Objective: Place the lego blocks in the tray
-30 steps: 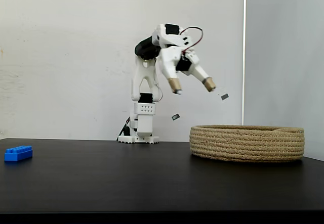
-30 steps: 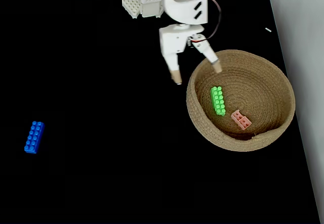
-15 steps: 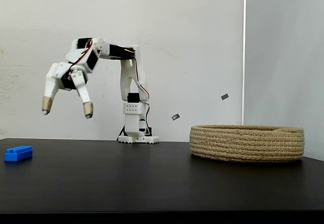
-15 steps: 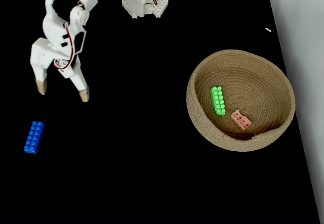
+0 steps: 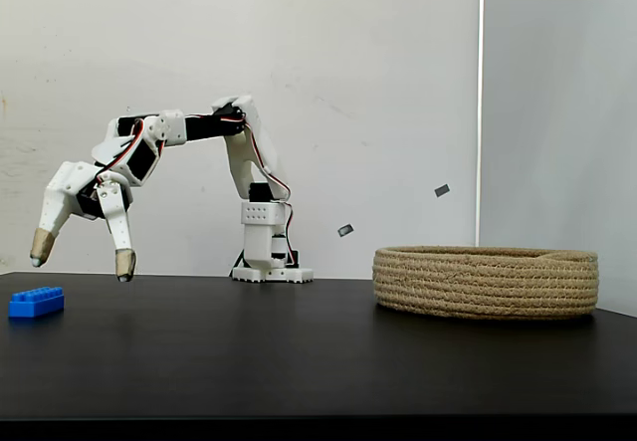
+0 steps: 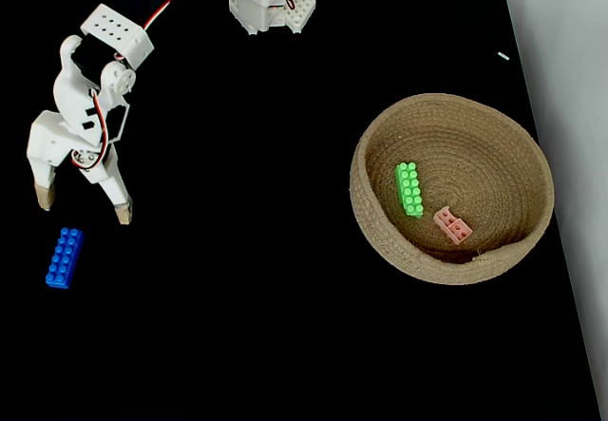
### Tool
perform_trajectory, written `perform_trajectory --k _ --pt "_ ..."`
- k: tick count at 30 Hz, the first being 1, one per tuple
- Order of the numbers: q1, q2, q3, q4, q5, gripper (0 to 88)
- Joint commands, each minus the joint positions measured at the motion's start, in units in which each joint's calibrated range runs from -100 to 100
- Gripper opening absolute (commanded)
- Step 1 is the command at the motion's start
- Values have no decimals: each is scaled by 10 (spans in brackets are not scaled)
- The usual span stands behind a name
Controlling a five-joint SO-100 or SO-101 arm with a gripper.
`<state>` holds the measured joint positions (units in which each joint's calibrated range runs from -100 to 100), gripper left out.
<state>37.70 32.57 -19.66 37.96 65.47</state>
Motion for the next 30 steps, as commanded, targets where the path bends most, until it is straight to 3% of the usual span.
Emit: perform_trajectory --k 1,16,30 --pt "-3 -4 -56 -39 1 385" --pt "8 79 -118 -101 -21 359" --pt "5 73 -35 -214 -48 283"
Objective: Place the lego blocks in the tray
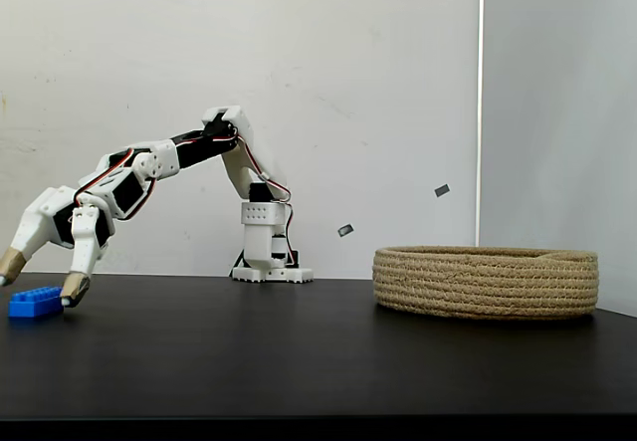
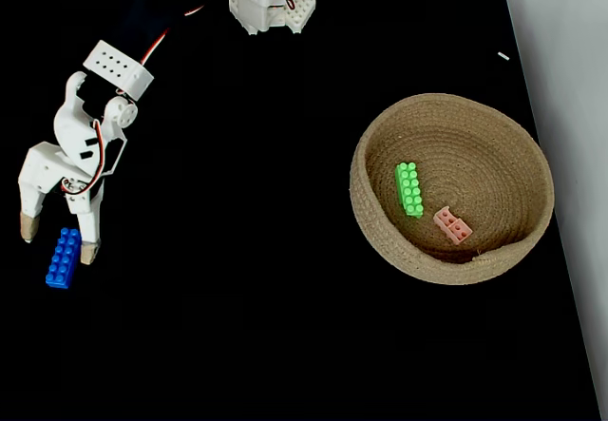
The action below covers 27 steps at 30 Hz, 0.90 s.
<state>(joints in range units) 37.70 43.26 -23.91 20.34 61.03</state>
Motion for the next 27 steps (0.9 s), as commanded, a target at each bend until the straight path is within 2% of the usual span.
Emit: perform_trajectory --k 1,14,17,22,27 --pt "5 -35 17 -51 -5 282" --pt "-2 -45 79 -114 -29 226" --pt "-5 -46 97 -137 -34 183" --pt "-9 -48 135 -197 -49 2" --pt "-14 -67 155 -210 -57 0"
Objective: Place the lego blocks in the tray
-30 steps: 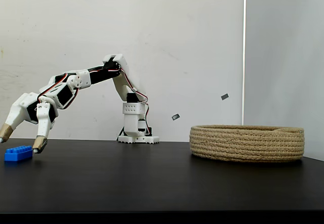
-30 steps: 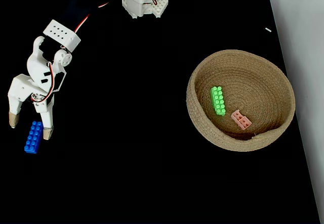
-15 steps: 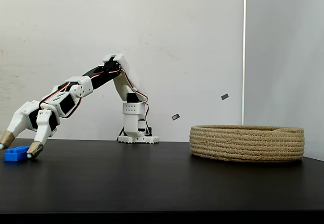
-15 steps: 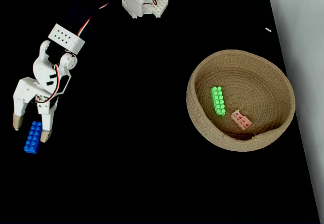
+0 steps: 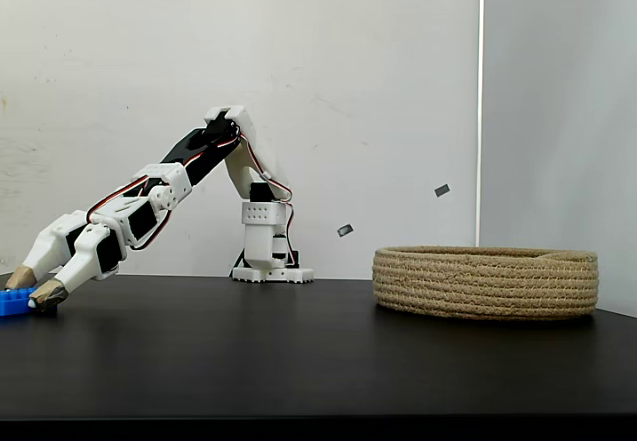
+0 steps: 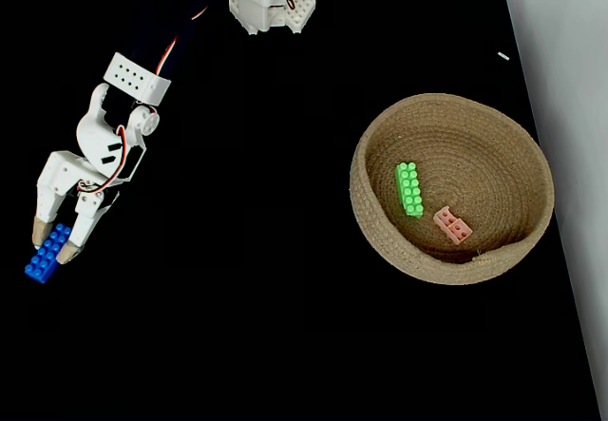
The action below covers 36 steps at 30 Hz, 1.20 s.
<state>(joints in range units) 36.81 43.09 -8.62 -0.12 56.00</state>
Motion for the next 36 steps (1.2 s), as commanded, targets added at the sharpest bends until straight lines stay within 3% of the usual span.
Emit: perform_trajectory --k 1,8,15,24,30,33,36 --pt "-8 -77 3 -6 -11 0" --pt "-67 -281 57 127 -18 0" --pt "-211 -504 184 214 -25 0" --pt "-494 -696 369 217 -59 0" --pt "-593 -741 471 190 -62 2" --pt "-607 -753 508 179 -63 249" --pt "-606 -763 523 176 -64 342"
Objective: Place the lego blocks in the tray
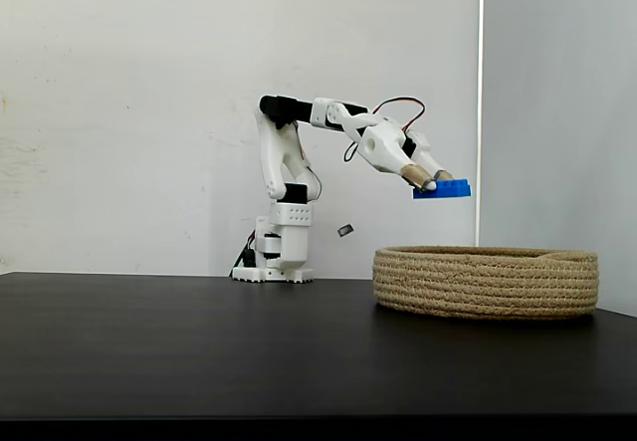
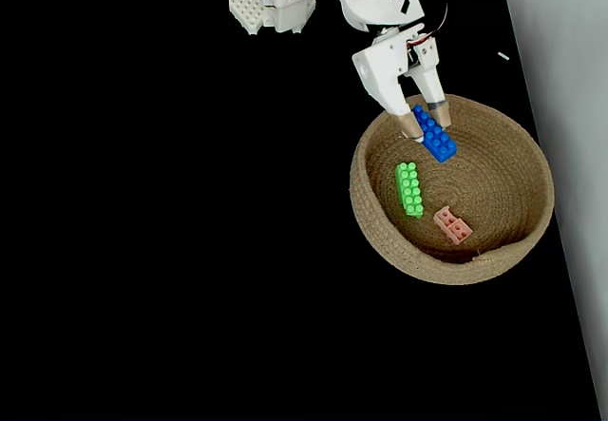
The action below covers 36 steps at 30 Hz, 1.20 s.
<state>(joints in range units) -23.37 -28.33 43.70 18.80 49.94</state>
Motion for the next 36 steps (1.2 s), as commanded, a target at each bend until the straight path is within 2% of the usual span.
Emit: perform_trajectory --k 1,6,8,10,11,16,20,26,31,36 --pt "-2 -50 0 -13 -4 342" --pt "24 -85 -12 19 -15 303" --pt "50 -119 -6 60 -16 199" --pt "84 -160 16 101 -26 27" --pt "108 -182 32 124 -26 0" --pt "248 -283 160 208 0 0" --pt "315 -392 288 271 22 0" --pt "338 -540 411 406 48 0" --pt "339 -642 507 466 63 0" --pt "327 -700 563 490 55 0"
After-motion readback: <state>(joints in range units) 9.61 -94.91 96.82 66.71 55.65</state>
